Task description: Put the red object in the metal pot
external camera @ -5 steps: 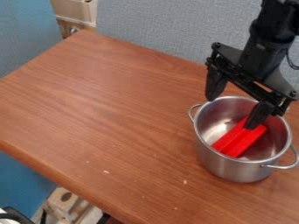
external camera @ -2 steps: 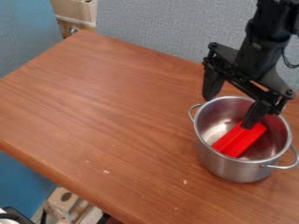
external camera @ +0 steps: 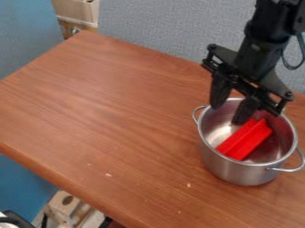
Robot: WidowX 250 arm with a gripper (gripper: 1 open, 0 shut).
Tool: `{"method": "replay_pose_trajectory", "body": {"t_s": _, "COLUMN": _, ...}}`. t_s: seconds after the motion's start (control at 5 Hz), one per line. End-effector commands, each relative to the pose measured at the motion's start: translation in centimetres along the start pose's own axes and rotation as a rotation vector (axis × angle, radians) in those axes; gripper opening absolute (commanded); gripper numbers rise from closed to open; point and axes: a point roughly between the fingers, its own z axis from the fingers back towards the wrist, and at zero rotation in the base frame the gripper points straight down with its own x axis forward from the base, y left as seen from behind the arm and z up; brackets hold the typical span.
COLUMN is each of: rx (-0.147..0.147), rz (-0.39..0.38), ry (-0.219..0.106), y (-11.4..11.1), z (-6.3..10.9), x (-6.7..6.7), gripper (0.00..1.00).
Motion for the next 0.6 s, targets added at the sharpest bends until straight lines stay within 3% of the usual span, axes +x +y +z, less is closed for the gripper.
{"method": "replay_pose_trajectory", "body": {"t_s": 0.0, "rx": -0.002, "rz": 0.044, "ry": -0.068, "y": 1.2, "z": 2.2, "x": 0.1, "gripper": 1.0}}
{"method": "replay_pose_trajectory", "body": {"t_s": 0.4, "rx": -0.013, "rz": -0.009, "ry": -0.068, "y": 1.7, "z": 1.1, "x": 1.1, "gripper": 1.0}}
